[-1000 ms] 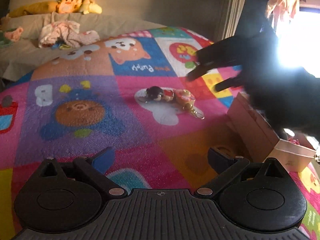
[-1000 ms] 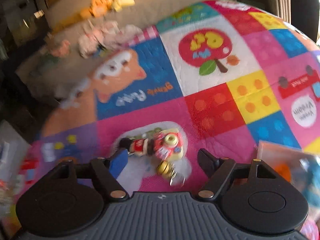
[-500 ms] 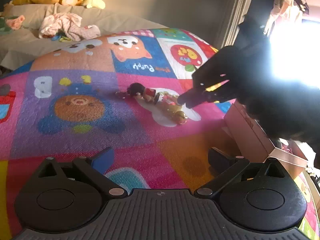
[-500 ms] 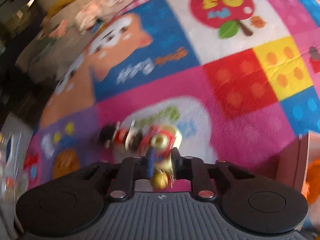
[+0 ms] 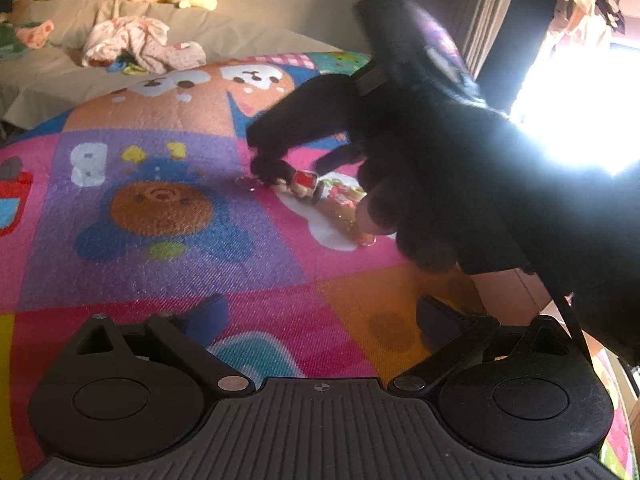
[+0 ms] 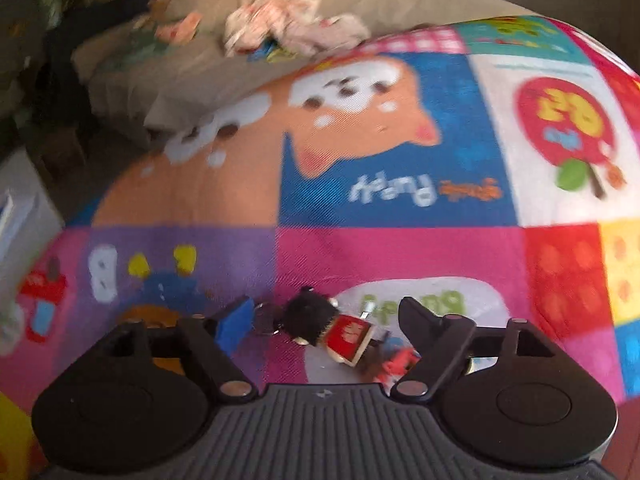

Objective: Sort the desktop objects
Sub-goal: 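Grasp the pink Hello Kitty keychain toy on the mat with the right tool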

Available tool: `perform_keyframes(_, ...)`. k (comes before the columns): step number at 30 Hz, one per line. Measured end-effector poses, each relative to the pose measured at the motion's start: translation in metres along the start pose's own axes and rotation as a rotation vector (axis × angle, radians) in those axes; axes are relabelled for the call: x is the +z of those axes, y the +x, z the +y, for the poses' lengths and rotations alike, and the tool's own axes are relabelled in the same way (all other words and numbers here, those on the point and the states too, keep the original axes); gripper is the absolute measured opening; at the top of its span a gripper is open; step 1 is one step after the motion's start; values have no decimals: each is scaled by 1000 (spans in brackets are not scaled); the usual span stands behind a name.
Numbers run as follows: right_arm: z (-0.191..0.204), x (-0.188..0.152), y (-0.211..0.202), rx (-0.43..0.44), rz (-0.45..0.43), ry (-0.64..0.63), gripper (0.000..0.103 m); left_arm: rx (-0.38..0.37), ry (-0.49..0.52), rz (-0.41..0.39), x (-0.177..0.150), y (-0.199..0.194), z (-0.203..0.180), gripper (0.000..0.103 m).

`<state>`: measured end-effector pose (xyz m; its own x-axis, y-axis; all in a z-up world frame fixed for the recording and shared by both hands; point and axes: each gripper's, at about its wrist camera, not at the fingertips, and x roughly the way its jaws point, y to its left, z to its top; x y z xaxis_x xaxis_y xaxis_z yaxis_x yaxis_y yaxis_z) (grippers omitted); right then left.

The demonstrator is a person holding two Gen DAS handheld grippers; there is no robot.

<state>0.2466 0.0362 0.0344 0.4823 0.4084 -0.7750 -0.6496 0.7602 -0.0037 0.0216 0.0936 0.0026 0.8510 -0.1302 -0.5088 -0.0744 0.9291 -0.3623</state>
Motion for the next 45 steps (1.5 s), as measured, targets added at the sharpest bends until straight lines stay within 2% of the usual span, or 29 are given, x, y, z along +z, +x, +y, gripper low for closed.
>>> perform_keyframes(1, 5, 0, 4, -7, 21, -33, 56, -1, -1, -1, 0, 0, 0, 102)
perform_keyframes(2, 11, -1, 3, -23, 25, -70, 44, -3, -1, -1, 0, -1, 0, 102)
perform_keyframes(3, 16, -3, 0, -30, 23, -97, 43, -5, -1, -1, 0, -1, 0, 102)
perform_keyframes(4, 19, -5, -4, -18, 29, -108, 25, -5, 1, -1, -1, -1, 0, 102)
perform_keyframes(7, 25, -11, -24, 42, 54, -113, 13, -5, 3, -1, -1, -1, -1, 102)
perform_keyframes(15, 47, -32, -84, 88, 26, -252, 13, 0, 7, -1, -1, -1, -4, 103)
perform_keyframes(17, 41, -29, -87, 67, 21, -241, 28, 1, 6, -2, -1, -1, -3, 103)
perform_keyframes(18, 34, -26, -85, 47, 24, -215, 47, 3, 3, -5, -1, -2, -3, 103)
perform_keyframes(19, 25, -22, -82, 28, 22, -170, 61, 6, -1, -7, -1, -3, -2, 103)
perform_keyframes(24, -34, -10, -51, 12, 52, 147, 63, 15, -27, 4, 1, -3, 3, 103)
perform_keyframes(26, -42, -14, -35, 11, 69, 184, 74, 19, -21, 6, 1, -2, 3, 103)
perform_keyframes(28, -39, -18, -21, -36, 67, 162, 79, 19, -12, 9, 1, -2, 2, 103)
perform_keyframes(31, -31, -19, -8, -121, 66, 96, 79, 27, -9, 12, 0, 0, 2, 103)
perform_keyframes(35, -49, -23, -3, -191, 94, 197, 78, 28, -10, 13, 0, 0, 2, 103)
perform_keyframes(36, -56, -25, -1, -190, 97, 226, 75, 29, -9, 13, 0, 1, 1, 103)
perform_keyframes(38, -65, -28, -6, -186, 75, 251, 46, 27, -11, 12, 0, 1, 2, 103)
perform_keyframes(41, -70, -30, -26, -137, 57, 278, 45, 23, -15, 13, 0, 1, 3, 103)
perform_keyframes(45, -69, -46, -90, -24, -37, 283, 44, 20, -17, 14, 0, 2, 3, 103)
